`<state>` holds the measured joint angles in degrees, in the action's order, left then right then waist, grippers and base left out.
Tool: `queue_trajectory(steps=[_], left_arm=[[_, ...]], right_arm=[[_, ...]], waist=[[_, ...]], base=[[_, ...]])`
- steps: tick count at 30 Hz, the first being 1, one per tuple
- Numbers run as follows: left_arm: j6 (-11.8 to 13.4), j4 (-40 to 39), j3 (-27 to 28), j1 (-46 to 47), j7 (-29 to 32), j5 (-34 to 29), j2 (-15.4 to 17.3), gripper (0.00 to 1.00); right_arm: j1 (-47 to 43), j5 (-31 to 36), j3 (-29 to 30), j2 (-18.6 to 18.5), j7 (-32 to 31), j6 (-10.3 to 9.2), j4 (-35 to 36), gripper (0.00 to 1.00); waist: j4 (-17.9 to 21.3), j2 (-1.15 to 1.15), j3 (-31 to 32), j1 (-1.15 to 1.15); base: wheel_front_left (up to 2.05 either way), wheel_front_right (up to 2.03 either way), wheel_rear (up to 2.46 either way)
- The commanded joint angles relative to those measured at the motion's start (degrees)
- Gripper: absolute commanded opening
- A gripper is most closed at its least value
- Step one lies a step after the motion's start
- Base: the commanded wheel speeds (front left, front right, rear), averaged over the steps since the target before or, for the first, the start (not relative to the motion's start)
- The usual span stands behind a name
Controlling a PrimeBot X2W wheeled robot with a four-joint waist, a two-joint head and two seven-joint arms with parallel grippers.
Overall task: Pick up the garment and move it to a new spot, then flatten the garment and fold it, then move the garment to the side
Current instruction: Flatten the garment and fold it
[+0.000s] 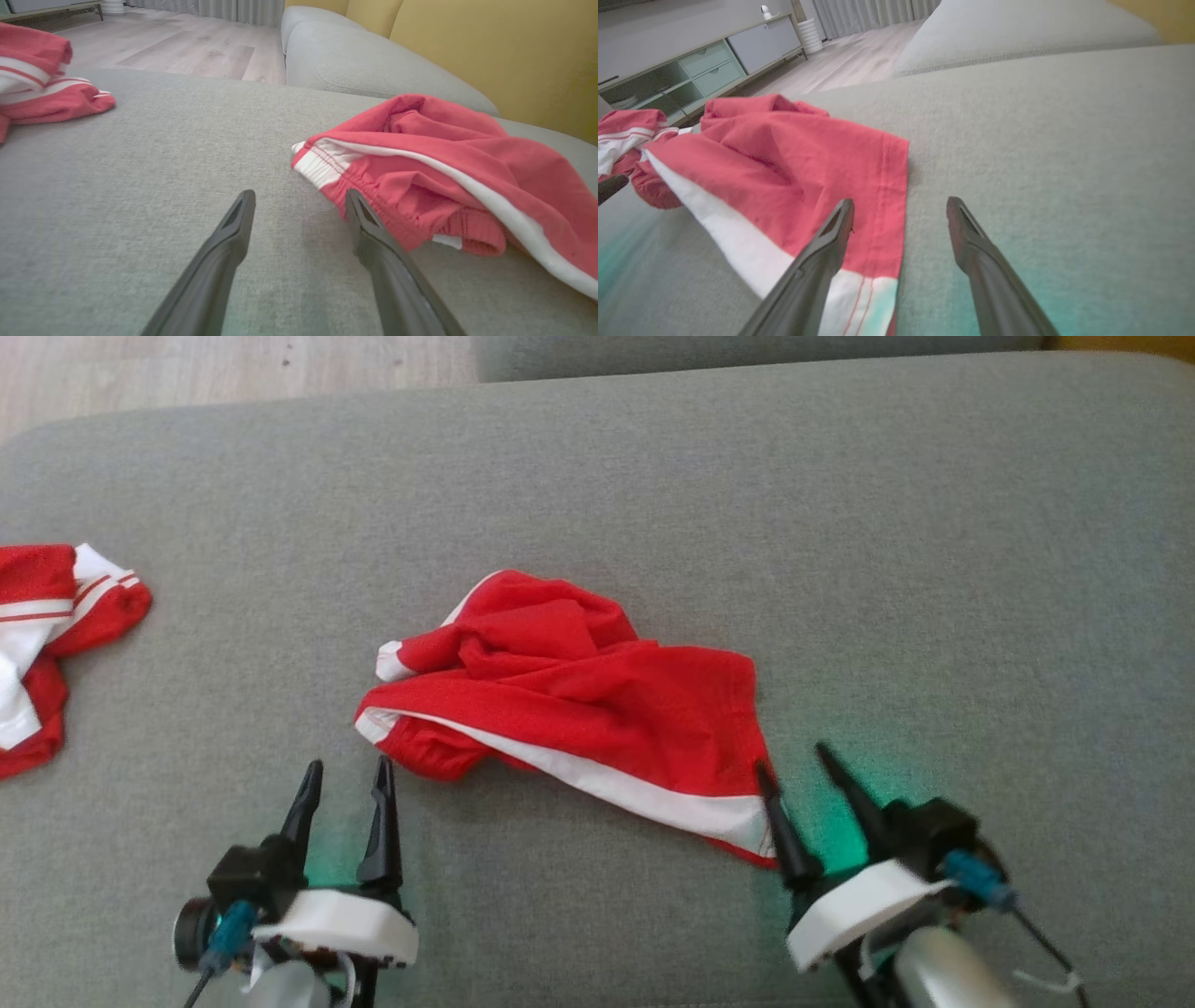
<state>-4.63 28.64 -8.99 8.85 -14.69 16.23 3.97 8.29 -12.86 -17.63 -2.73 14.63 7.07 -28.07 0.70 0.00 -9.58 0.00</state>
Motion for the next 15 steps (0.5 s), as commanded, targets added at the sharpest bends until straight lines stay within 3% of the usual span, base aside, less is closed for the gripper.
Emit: queue_trajectory(steps=[1, 5, 15], left_arm=[[-0.1, -1.9, 2.5, 0.4, -0.3, -0.6, 0.1, 1.00], [-0.6, -2.9, 4.3, -0.9, -0.3, -2.3, -0.6, 1.00], [-1.5, -4.5, 4.8, -0.7, -0.3, -2.7, -1.1, 1.00]], right_arm=[[0.0, -0.8, -2.0, -0.1, 0.4, 0.42, 0.7, 1.00], [0.6, -4.1, -6.0, -0.1, 0.4, 0.42, -3.1, 1.00], [3.9, -9.0, -8.6, -0.1, 0.4, 0.42, -8.6, 1.00]], waist=[[-0.2, 0.00, 0.2, 0.00], [-0.6, 0.00, 0.4, 0.00], [-1.6, 0.00, -0.3, 0.00]], base=[[0.00, 0.00, 0.00], [0.00, 0.00, 0.00], [0.00, 0.00, 0.00]])
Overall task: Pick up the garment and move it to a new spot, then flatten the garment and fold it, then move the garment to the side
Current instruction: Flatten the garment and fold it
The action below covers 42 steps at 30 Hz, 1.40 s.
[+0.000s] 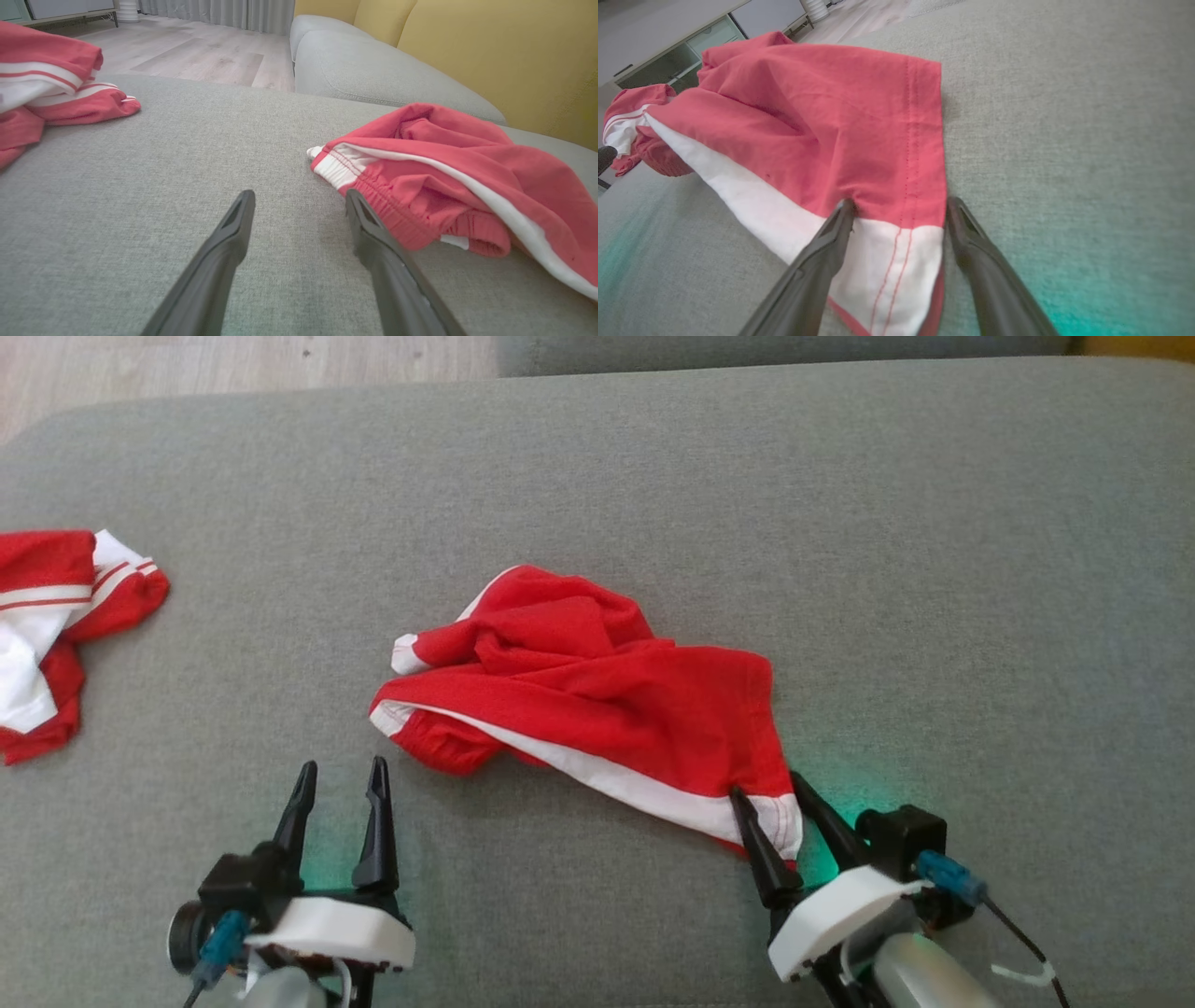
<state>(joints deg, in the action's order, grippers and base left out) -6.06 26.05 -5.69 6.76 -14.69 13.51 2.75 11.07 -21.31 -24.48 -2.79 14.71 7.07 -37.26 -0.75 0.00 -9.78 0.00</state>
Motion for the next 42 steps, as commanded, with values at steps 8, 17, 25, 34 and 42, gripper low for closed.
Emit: queue_trajectory(steps=[8, 17, 25, 34, 42], left_arm=[[0.2, -2.4, 0.8, 1.2, -0.3, 1.1, 0.1, 1.00], [0.0, -2.2, -0.6, 2.1, -0.3, 1.2, 0.1, 1.00], [-0.2, -1.3, -1.8, 2.1, -0.3, 0.9, 0.1, 1.00], [2.6, -2.2, 0.4, 0.6, -0.3, -1.2, 0.1, 1.00], [6.0, -4.4, 2.3, -2.8, -0.3, -3.9, 0.1, 1.00]], right_arm=[[1.9, -1.8, -1.1, -0.1, 0.3, 0.42, 1.6, 0.00], [5.8, 0.6, 9.4, -0.1, 0.3, 0.42, 3.2, 0.00], [12.0, 8.6, 19.2, -0.1, 0.3, 0.42, 0.7, 1.00], [5.2, 15.0, 24.9, -0.1, 0.3, 0.42, 14.4, 1.00], [-3.5, 15.6, 23.1, -0.1, 0.3, 0.42, 20.6, 1.00]], waist=[[-0.5, 0.00, -0.5, 0.00], [-1.9, 0.00, -1.5, 0.00], [-3.4, 0.00, -1.3, 0.00], [-1.7, 0.00, 1.7, 0.00], [0.7, 0.00, 5.7, 0.00]], base=[[0.00, 0.00, 0.00], [0.00, 0.00, 0.00], [0.00, 0.00, 0.00], [0.00, 0.00, 0.00], [0.00, 0.00, 0.00]])
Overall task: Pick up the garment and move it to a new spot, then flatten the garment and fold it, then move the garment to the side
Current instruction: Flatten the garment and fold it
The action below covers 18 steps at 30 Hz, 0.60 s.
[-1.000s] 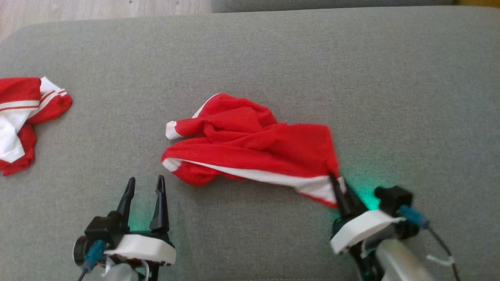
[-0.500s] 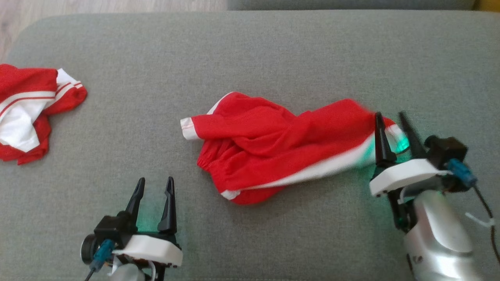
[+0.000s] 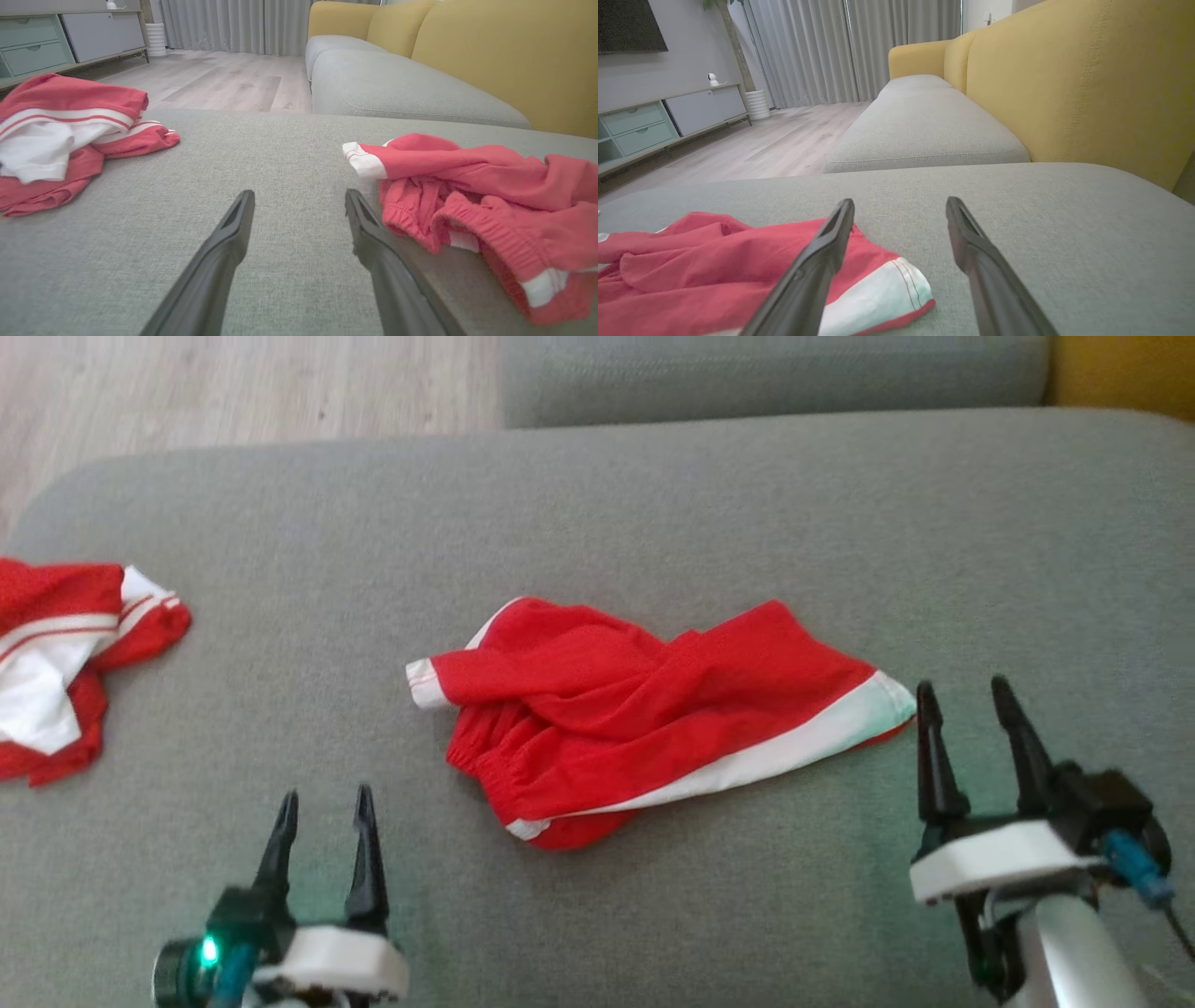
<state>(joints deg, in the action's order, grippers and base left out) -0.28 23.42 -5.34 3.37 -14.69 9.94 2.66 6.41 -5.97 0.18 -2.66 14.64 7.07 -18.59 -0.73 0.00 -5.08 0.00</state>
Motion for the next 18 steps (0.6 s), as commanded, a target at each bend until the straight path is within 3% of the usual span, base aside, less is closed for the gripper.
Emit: queue_trajectory(steps=[1, 18], left_arm=[[0.8, -1.9, 2.2, -0.1, -0.3, -0.7, 0.2, 1.00], [1.3, -0.7, 1.5, -4.8, -0.3, -1.3, 0.2, 1.00]], right_arm=[[0.4, 0.5, -1.9, -0.2, 0.4, 0.42, 1.9, 1.00], [-3.1, 1.1, -3.9, -0.2, 0.4, 0.42, -0.7, 1.00]], waist=[[0.9, 0.00, 1.6, 0.00], [0.8, 0.00, 5.4, 0.00]], base=[[0.00, 0.00, 0.00], [0.00, 0.00, 0.00]])
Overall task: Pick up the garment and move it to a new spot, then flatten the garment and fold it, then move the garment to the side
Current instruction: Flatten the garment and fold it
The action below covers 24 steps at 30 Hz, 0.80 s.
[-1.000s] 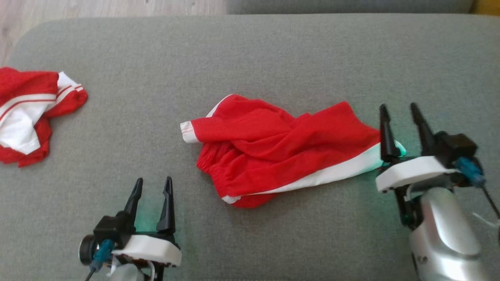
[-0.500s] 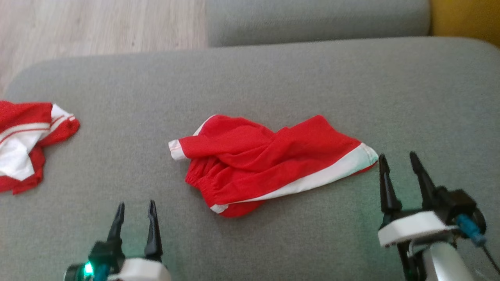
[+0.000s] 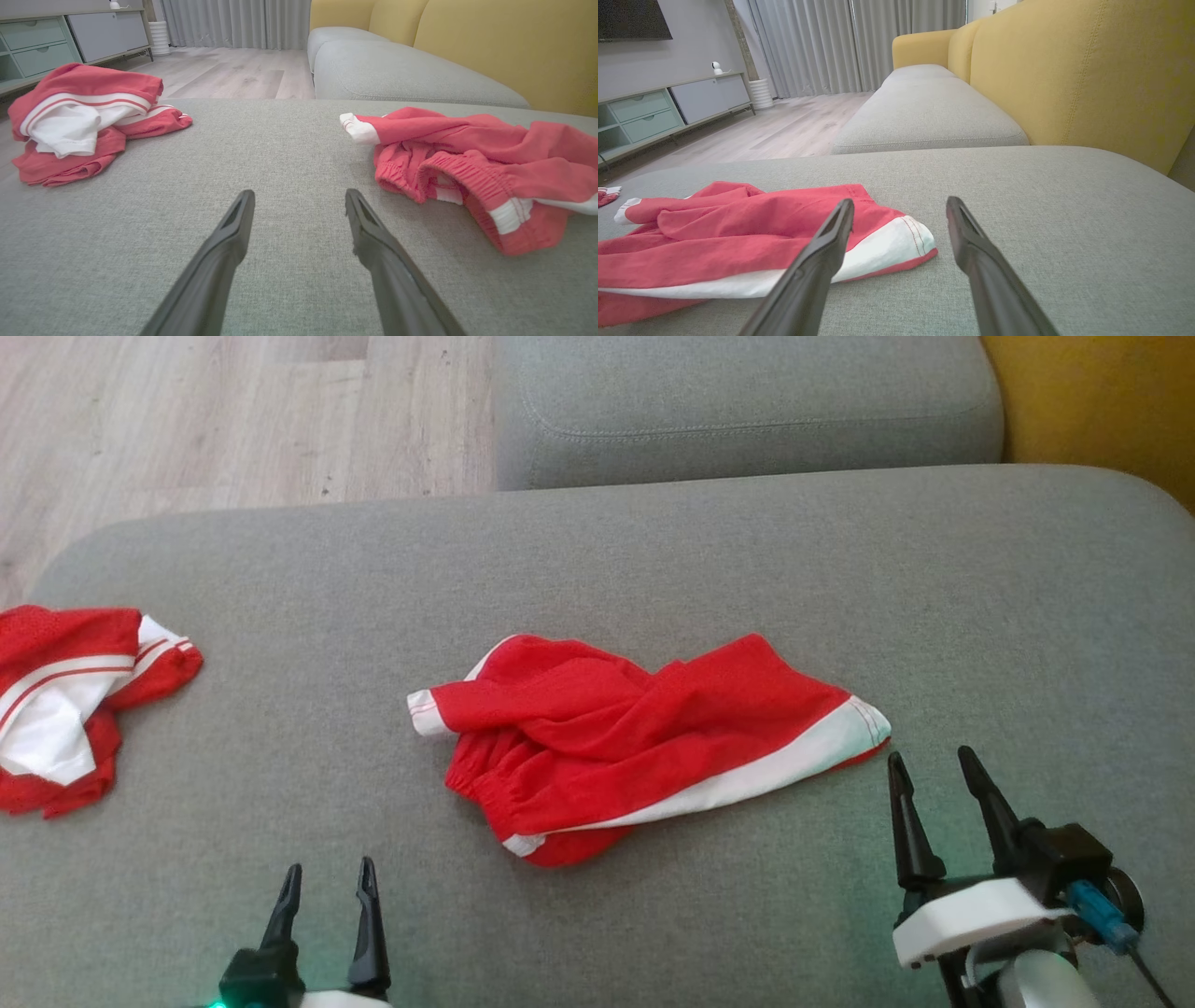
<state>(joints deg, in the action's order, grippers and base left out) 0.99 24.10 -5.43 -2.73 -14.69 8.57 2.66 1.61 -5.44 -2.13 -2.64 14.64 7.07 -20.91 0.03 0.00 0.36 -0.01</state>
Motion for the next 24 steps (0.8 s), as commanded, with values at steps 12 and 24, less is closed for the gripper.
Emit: queue_trajectory(steps=[12, 24], left_arm=[[-7.3, -0.1, -6.6, 3.1, -0.3, 8.4, 0.2, 1.00], [-8.5, 3.4, -21.1, 9.1, -0.3, 18.0, 0.9, 1.00]], right_arm=[[2.2, 0.4, -2.6, -0.2, 0.4, 0.42, 1.5, 1.00], [4.4, 0.8, -3.1, -0.2, 0.4, 0.42, 2.1, 1.00]], waist=[[1.4, 0.00, -1.6, 0.01], [4.6, 0.00, -5.6, 0.01]], base=[[0.00, 0.00, 0.00], [0.00, 0.00, 0.00]])
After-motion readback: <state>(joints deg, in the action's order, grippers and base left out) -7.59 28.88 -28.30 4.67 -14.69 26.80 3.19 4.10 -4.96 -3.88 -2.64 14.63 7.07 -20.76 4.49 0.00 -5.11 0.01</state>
